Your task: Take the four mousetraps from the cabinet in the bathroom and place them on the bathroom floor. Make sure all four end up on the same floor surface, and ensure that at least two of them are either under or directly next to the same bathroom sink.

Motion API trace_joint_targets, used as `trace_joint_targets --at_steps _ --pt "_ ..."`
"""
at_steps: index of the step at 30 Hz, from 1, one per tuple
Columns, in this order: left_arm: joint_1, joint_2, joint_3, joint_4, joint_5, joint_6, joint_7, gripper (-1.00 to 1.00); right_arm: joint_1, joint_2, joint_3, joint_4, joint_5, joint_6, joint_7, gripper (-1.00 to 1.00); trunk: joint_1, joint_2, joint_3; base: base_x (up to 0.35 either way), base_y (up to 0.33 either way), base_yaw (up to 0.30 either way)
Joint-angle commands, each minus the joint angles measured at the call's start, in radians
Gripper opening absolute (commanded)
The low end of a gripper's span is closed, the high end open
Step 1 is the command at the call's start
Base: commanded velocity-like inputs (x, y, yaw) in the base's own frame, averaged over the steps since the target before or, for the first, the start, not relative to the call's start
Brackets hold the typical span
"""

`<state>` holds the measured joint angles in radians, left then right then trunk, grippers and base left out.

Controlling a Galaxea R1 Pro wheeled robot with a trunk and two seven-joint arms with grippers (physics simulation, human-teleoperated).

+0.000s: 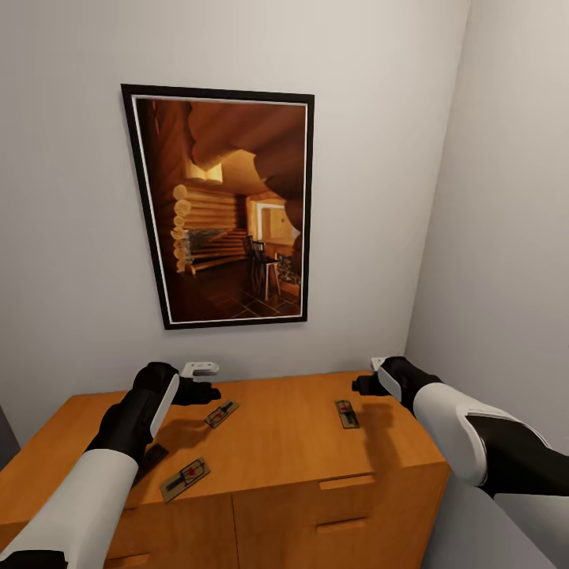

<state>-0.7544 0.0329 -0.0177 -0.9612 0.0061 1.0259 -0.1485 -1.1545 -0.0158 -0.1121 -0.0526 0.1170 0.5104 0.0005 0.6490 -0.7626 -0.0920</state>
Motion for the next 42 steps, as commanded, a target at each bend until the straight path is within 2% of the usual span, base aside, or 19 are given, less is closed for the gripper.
trace_joint_targets --at_steps 1,8,16,26,36,42 --pt "-0.001 0.001 -0.002 -0.001 0.000 0.004 -0.002 1.00 -0.001 0.001 -0.009 -0.001 0.010 0.005 0.000 1.00 0.000 -0.001 -0.002 0.000 0.000 0.000" --pt "-0.001 0.001 -0.002 -0.001 0.000 0.004 -0.002 1.00 0.002 0.004 -0.009 0.001 0.010 0.004 0.001 1.00 0.000 -0.001 -0.002 0.000 0.000 0.000" --pt "-0.001 0.002 -0.002 -0.001 0.000 0.003 -0.002 1.00 0.004 0.029 -0.009 0.010 0.009 -0.018 0.001 1.00 0.000 -0.001 -0.002 0.000 0.000 0.000" --pt "-0.001 0.001 -0.001 -0.001 0.000 0.003 -0.002 1.00 0.004 0.040 -0.010 0.027 0.009 -0.036 0.001 1.00 0.000 -0.001 -0.002 0.000 0.000 0.000" --pt "-0.001 0.001 -0.001 -0.001 0.001 0.003 -0.002 1.00 0.004 0.060 -0.011 0.031 -0.020 -0.038 0.007 1.00 0.000 -0.001 -0.002 0.000 0.000 0.000" --pt "-0.001 0.001 -0.001 -0.001 0.001 0.003 -0.002 1.00 0.004 0.064 -0.011 0.031 -0.027 -0.038 0.008 1.00 0.000 -0.001 -0.002 0.000 0.000 0.000"
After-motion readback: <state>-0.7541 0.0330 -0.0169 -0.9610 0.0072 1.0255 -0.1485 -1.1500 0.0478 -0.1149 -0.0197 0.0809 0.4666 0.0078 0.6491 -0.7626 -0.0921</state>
